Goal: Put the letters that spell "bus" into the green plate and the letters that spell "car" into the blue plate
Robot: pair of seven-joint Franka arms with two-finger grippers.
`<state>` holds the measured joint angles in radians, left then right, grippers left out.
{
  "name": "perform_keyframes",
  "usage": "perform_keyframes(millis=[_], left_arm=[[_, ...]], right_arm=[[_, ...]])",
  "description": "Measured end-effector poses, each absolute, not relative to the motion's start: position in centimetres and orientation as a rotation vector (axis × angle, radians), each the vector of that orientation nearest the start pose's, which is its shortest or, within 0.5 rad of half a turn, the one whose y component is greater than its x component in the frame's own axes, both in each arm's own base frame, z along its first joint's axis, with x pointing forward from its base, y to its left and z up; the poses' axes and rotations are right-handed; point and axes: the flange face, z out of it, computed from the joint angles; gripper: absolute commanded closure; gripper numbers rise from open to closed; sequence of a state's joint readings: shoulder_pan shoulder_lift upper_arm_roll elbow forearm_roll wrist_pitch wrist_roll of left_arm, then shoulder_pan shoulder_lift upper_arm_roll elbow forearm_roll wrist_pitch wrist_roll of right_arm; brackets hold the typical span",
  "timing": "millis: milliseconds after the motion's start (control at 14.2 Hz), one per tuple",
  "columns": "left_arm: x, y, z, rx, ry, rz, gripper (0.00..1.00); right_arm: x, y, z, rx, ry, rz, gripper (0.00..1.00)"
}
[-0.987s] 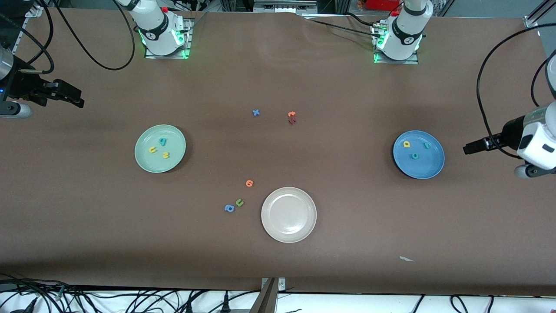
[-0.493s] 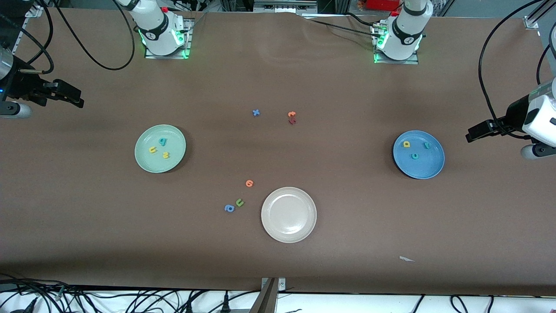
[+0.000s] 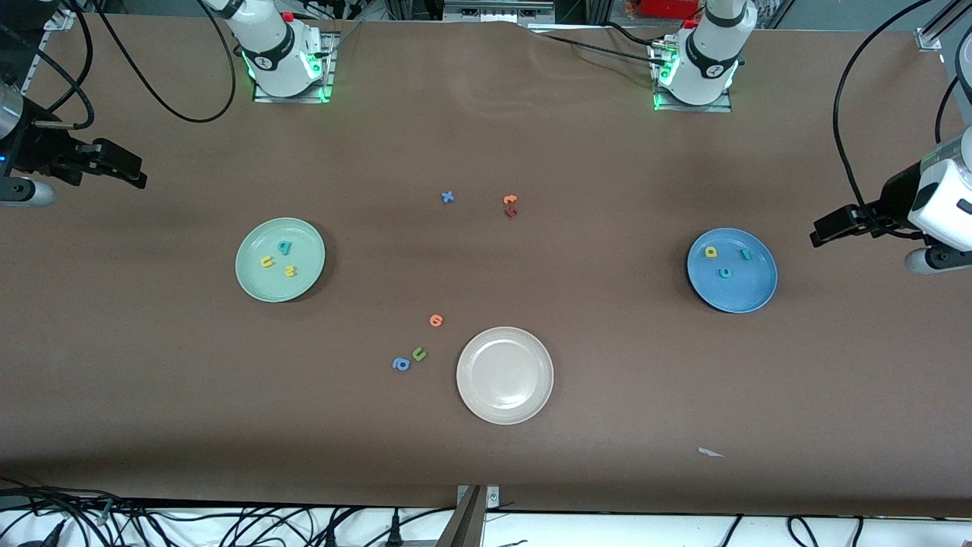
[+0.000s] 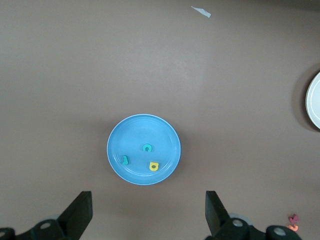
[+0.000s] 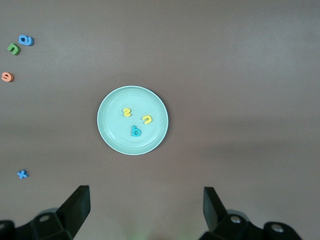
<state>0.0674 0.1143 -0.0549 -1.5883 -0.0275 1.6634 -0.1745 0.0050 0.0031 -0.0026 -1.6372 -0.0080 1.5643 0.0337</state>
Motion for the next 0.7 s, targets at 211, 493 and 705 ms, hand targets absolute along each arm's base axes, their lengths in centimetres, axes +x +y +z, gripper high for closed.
perform_keyframes(millis=[211,493,705], left_arm=[[57.8,0.4,56.4,-3.184,-0.311,0.025,0.00],[57.1,0.6,55.6,-3.182,-0.321,0.044,0.00],[57.3,1.0,54.7,-3.179,-0.332,0.061,0.00]], right_arm=[[55.2,0.0,59.1,-3.148,0.049,0.119,0.00],[55.2,0.0,59.1,-3.148,0.049,0.119,0.00],[55.2,0.0,59.1,-3.148,0.050,0.119,0.00]])
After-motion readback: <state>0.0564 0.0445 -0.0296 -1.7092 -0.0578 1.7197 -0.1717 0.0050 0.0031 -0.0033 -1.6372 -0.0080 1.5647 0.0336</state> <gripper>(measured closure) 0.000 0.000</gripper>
